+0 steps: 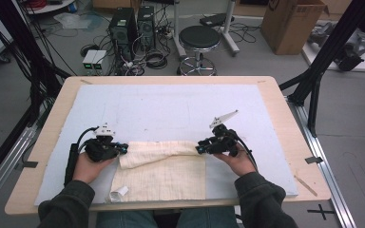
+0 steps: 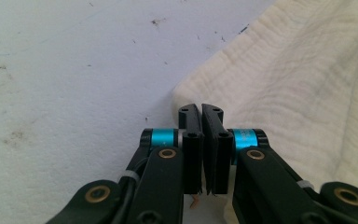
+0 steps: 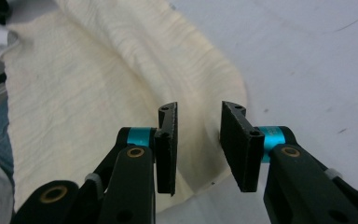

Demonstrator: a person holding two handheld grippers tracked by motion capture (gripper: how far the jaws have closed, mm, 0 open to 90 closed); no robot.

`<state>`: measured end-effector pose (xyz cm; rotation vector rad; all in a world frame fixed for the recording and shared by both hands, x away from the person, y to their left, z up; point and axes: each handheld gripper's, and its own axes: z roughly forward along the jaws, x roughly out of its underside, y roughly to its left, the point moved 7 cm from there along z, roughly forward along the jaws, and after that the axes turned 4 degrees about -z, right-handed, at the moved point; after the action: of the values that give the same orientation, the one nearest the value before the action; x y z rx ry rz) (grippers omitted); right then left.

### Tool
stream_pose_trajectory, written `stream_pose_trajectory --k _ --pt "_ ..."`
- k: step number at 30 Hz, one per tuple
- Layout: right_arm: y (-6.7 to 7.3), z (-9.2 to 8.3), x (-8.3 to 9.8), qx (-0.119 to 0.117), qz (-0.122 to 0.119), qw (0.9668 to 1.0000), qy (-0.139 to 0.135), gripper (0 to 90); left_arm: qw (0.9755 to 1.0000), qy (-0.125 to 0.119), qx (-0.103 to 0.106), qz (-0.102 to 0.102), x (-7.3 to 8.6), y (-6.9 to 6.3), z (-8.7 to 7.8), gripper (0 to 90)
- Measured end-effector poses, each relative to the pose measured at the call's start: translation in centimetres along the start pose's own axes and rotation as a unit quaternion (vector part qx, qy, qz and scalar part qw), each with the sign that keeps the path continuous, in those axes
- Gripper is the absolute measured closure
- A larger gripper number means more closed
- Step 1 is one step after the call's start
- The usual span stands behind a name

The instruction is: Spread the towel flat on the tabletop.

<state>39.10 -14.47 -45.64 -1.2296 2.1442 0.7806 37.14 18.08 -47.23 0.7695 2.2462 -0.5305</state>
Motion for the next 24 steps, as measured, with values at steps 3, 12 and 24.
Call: stream_pose_trajectory --k 3,12,24 --pt "-1.0 -0.4 -0.9 0.007 0.011 0.9998 -0.018 67.5 1.0 0.0 -0.001 0.0 0.0 0.2 0.0 86.3" --pt "-4.2 -0.2 -2.3 0.028 0.059 0.997 -0.043 71.5 1.0 0.0 -0.001 -0.002 0.0 0.4 0.2 86.3" --pt "-2.1 2.9 -0.8 0.016 0.027 0.9987 0.04 70.5 0.9999 -0.01 -0.004 0.004 0.0 0.4 -0.3 86.2"
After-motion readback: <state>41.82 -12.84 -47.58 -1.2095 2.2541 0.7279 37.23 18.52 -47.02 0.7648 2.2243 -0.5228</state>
